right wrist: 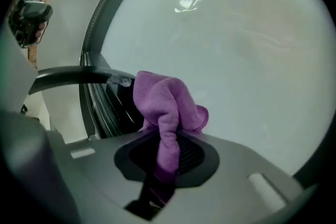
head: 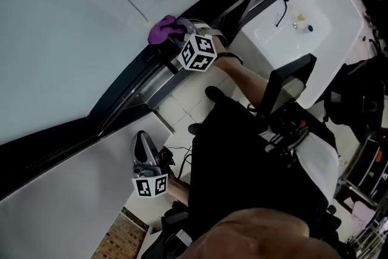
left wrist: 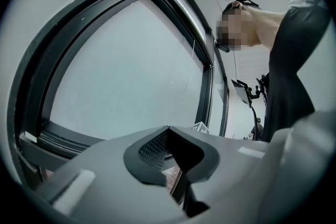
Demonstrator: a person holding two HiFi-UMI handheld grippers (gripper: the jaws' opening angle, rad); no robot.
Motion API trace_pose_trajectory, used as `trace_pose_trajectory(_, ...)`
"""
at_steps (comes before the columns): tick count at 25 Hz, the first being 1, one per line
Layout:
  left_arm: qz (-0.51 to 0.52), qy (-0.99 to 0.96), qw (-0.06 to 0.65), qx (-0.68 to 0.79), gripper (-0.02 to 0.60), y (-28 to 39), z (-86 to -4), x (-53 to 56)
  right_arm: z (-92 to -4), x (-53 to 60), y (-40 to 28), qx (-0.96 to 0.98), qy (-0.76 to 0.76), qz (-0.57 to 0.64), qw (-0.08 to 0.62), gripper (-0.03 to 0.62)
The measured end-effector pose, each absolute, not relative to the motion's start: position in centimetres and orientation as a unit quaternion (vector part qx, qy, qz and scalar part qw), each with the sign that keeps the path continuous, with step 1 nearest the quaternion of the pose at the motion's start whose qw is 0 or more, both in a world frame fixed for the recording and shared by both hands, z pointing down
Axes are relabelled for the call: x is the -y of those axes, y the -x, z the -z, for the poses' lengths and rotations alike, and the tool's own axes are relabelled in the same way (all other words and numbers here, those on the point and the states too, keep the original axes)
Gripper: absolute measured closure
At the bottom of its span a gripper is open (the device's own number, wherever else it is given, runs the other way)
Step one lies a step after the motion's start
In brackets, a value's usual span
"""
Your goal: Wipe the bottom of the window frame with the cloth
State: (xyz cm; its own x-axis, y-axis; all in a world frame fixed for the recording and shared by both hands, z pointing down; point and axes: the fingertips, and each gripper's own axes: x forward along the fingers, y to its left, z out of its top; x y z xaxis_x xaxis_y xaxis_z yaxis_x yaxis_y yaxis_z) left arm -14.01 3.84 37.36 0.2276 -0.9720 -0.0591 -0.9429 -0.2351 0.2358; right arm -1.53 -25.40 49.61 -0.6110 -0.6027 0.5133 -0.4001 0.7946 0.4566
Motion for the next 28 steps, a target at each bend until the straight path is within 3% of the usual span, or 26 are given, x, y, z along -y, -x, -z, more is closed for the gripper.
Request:
trace_pose_trajectory(22,0.089,-0.805,0.082,0.580,0.578,12.5,-38.0,-2.4,-50.0,37.3,-19.2,0.683,-0.478,0.188,0.519,0.537)
trace_pose_trajectory(28,0.093,-0.803,0.079,0.584,0.578,12.3,-38.2,-2.5,-50.4,38.4,-20.8,0.633,-0.494,0.202,0.561,0.538)
